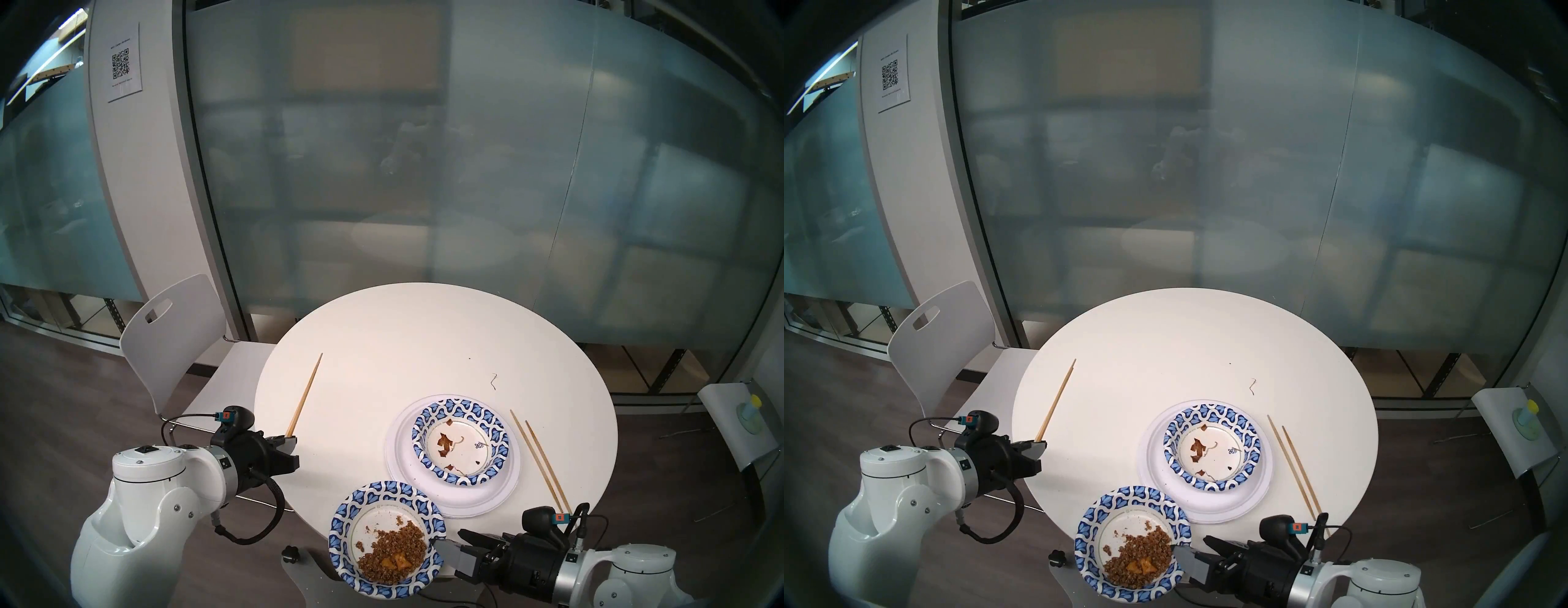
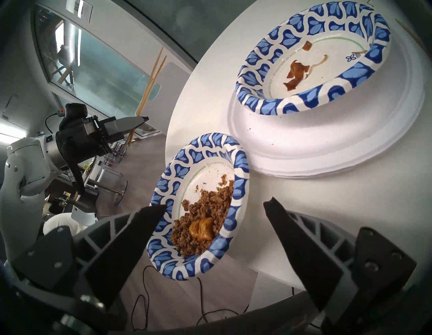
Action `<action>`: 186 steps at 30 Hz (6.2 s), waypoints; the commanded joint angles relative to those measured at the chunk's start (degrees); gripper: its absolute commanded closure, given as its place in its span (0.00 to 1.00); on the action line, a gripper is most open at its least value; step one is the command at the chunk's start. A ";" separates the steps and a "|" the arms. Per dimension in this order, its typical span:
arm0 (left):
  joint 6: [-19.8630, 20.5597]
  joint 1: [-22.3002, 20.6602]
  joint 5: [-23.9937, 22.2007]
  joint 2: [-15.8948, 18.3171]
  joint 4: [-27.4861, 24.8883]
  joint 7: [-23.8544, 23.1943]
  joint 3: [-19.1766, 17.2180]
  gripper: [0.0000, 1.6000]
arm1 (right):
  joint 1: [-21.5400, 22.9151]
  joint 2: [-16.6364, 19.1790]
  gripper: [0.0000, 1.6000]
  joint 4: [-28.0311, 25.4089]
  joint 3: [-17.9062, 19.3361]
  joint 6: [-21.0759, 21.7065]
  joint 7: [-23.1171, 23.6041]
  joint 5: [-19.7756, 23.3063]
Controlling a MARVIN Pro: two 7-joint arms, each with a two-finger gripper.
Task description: Stack the plates into one stack
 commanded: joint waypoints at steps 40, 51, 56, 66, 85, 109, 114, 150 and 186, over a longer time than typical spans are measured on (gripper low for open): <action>0.03 -0.22 -1.12 0.33 0.35 -1.17 -2.10 1.00 | 9.78 0.26 0.00 4.41 -6.10 6.09 -4.71 -1.29; -0.13 -0.01 -1.34 0.10 0.44 -1.09 -2.32 1.00 | 10.80 0.79 0.00 4.49 -6.95 7.55 -4.83 -1.68; -0.11 0.04 -1.41 0.08 0.44 -1.15 -2.46 1.00 | 11.81 0.80 0.00 4.89 -7.57 8.10 -4.99 -1.85; -0.09 0.12 -1.58 0.23 0.47 -1.46 -2.90 1.00 | 12.91 0.58 0.00 5.16 -8.49 8.64 -5.40 -2.34; -0.25 1.09 -1.82 0.27 0.12 -2.14 -3.88 1.00 | 13.61 0.44 0.34 5.41 -9.15 9.40 -5.31 -2.95; -0.43 1.42 -1.59 -0.02 -0.12 -1.94 -3.60 1.00 | 13.62 0.65 0.69 6.27 -8.72 9.11 -4.73 -3.08; -0.40 1.22 -1.51 -0.06 0.05 -1.79 -3.31 1.00 | 14.01 0.59 0.87 6.19 -8.46 9.61 -4.72 -2.84; -0.44 1.14 -1.51 0.13 0.22 -1.50 -2.98 1.00 | 21.03 0.85 1.00 5.06 -2.43 12.34 -4.64 9.73; -0.52 1.63 0.16 -0.65 -1.27 -1.17 -1.50 1.00 | 24.24 13.60 1.00 11.46 9.64 12.34 -15.03 31.38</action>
